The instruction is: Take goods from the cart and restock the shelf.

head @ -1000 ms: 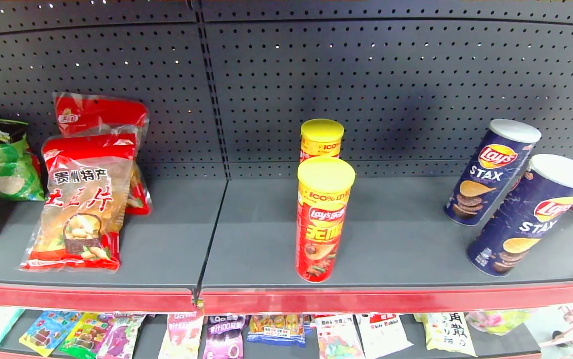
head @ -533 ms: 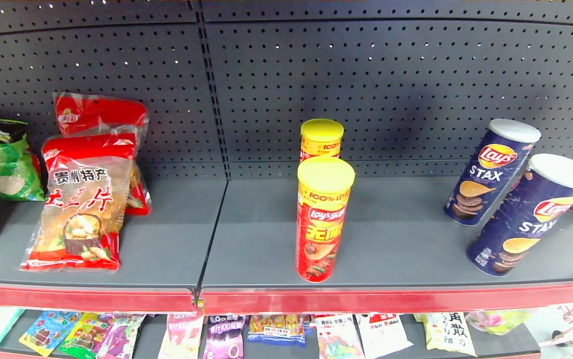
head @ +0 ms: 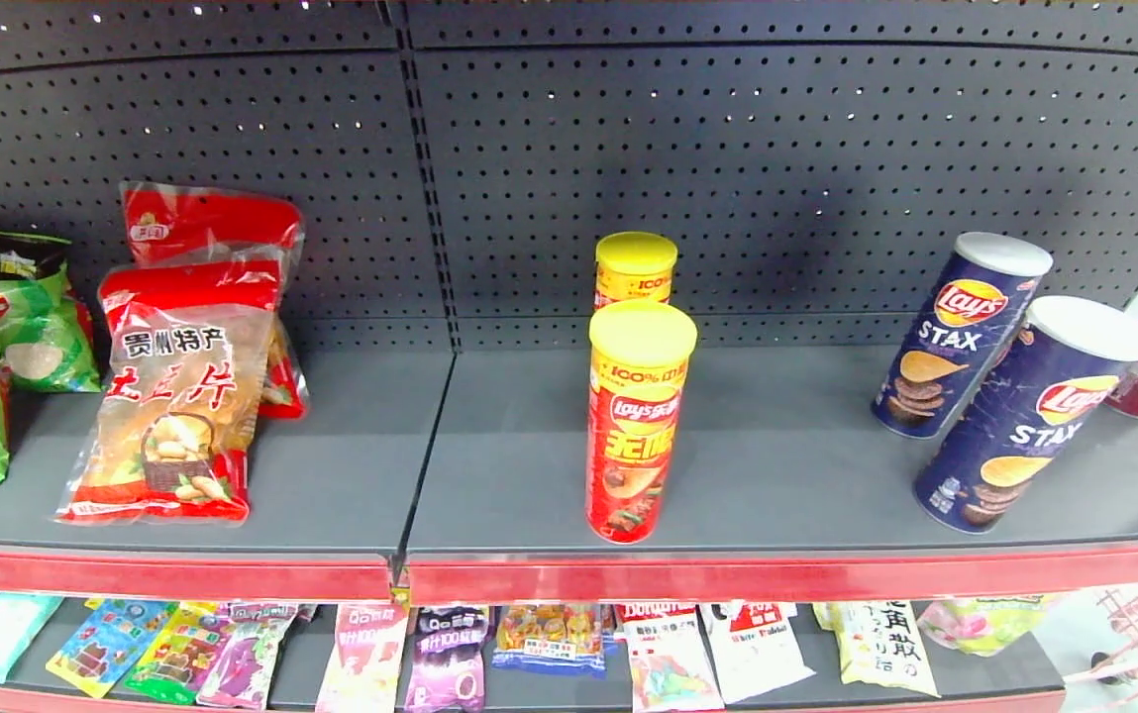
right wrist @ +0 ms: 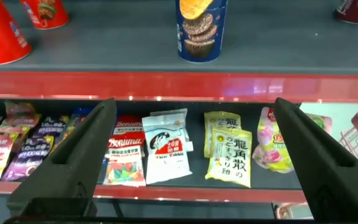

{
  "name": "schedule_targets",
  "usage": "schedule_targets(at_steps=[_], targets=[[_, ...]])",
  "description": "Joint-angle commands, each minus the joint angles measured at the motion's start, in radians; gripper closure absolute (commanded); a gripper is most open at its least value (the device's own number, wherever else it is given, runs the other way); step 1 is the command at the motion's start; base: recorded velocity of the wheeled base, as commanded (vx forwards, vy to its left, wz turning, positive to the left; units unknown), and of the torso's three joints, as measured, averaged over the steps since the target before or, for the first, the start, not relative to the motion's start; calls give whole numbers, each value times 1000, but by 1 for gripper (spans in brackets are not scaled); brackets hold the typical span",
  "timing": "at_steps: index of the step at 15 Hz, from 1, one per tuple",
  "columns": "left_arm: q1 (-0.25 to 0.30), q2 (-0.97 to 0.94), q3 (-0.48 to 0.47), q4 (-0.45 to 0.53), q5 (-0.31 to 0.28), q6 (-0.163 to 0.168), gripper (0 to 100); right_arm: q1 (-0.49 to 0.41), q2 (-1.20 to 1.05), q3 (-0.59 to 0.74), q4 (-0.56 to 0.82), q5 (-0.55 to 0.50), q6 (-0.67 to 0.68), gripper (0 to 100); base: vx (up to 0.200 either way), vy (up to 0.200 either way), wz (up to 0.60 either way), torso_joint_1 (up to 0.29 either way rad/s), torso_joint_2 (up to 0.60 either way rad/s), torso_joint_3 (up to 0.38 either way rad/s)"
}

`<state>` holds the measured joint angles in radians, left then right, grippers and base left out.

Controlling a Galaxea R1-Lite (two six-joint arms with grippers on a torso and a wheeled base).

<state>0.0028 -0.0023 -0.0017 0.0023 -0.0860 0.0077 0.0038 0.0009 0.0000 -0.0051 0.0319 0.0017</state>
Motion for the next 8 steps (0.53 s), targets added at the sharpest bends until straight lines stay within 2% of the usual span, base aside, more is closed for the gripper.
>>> schedule_targets(at_steps=[1,3,8], targets=[[0,2,0,1,0,0,0,1,1,0,1,0,0,0,0,0,0,0,0,0],[0,2,0,1,0,0,0,1,1,0,1,0,1,0,0,0,0,0,0,0],[0,2,0,1,-1,2,0,1,1,0,1,2,1,0,0,-200,0,6,4,3]])
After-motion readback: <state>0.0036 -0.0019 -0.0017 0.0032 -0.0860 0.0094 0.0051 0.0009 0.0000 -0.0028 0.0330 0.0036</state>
